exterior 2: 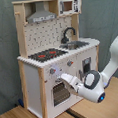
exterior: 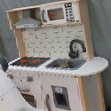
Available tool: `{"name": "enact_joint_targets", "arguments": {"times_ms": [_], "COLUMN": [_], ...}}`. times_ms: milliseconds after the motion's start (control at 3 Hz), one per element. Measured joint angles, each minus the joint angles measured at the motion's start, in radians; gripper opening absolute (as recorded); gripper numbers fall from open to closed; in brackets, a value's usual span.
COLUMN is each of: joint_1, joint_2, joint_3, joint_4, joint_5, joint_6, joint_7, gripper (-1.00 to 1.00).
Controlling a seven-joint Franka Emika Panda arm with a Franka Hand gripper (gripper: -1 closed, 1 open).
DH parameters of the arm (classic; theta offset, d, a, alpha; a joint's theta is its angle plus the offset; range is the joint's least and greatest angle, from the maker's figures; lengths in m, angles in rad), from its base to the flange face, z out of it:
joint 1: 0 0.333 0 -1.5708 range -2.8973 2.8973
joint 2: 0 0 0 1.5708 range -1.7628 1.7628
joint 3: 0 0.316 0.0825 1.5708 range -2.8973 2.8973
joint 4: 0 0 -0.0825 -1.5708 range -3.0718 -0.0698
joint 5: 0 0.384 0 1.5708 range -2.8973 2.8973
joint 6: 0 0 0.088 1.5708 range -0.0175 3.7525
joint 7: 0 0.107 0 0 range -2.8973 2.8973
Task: Play with the kitchen
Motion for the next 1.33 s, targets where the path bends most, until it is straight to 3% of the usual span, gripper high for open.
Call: {"name": "enact_joint_targets", "arguments": {"times_ms": [667,1333], "joint_1": [0.001,0.000], "joint_2": [0.010,0.033], "joint_3": [-0.003,-0.026], "joint_4": [-0.113,-0.179], "joint_5": [-0.012,-0.016], "joint_6": [-0.085,-0.139], "joint_7": [0.182,0.379], "gripper": [1.00,1.00]}}
